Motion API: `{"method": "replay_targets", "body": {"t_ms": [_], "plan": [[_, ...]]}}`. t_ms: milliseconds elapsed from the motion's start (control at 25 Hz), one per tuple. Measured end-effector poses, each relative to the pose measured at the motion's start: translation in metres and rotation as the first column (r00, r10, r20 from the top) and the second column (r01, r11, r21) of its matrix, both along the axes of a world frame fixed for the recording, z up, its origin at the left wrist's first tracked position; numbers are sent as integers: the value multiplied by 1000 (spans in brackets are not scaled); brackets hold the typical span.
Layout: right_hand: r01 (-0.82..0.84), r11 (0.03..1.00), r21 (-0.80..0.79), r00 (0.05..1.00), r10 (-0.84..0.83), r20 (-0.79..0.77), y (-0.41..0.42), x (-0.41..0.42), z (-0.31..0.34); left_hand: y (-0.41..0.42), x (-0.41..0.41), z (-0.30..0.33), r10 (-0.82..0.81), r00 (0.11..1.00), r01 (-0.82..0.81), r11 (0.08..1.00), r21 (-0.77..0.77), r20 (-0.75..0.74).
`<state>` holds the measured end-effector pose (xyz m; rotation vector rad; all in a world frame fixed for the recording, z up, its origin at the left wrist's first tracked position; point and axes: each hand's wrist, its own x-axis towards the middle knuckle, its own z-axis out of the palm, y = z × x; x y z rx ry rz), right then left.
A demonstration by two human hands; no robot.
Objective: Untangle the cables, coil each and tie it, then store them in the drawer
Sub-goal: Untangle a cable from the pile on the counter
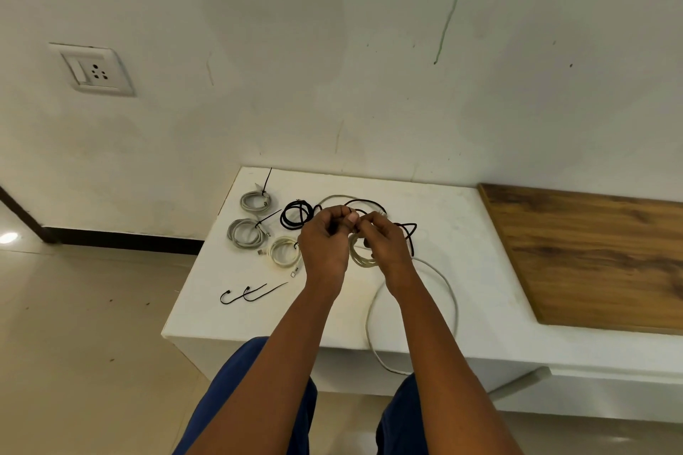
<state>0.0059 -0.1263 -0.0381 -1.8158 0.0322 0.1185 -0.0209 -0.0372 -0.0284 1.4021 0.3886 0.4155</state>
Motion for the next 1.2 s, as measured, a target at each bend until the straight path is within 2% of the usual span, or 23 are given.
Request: {"method": "replay_targets", "body": {"t_ms": [200, 320, 400, 480, 560, 640, 720, 840, 960, 1040, 1200], "plan": [[-38, 999, 0, 998, 38, -46, 3, -1, -6, 8, 2, -5, -19, 999, 17, 996, -82, -29], [-54, 985, 165, 984, 81, -161, 2, -1, -6, 20, 6, -7, -102, 994, 98, 988, -116, -24], [4, 965, 261, 968, 62, -244, -2, 0, -6, 28, 9, -8, -144, 989, 140, 985, -103, -40], [105, 932, 347, 937, 24, -348, -5, 1, -8, 36, 12, -12, -130, 983, 127, 992, -25, -129], [185, 874, 449, 890, 44, -453, -7, 1, -12, 44, 11, -18, -135, 942, 174, 980, 101, -307], [204, 834, 513, 851, 108, -514, -6, 1, -14, 47, 7, -22, -264, 845, 331, 941, 68, -464], [213, 821, 530, 828, 137, -544, -3, 0, -15, 48, 3, -24, -378, 773, 420, 907, -36, -510], [195, 891, 410, 841, 63, -537, 0, -1, -18, 50, 2, -30, -362, 785, 389, 920, -55, -503], [18, 997, 73, 902, 15, -432, 0, -4, -28, 55, 2, -40, -282, 786, 381, 922, 71, -550], [-83, 990, -117, 938, 38, -345, 0, -6, -37, 57, 1, -47, -234, 773, 425, 881, 207, -590], [-110, 953, -282, 971, 43, -234, -8, -5, -44, 54, 1, -53, -160, 779, 454, 811, 369, -606]]}}
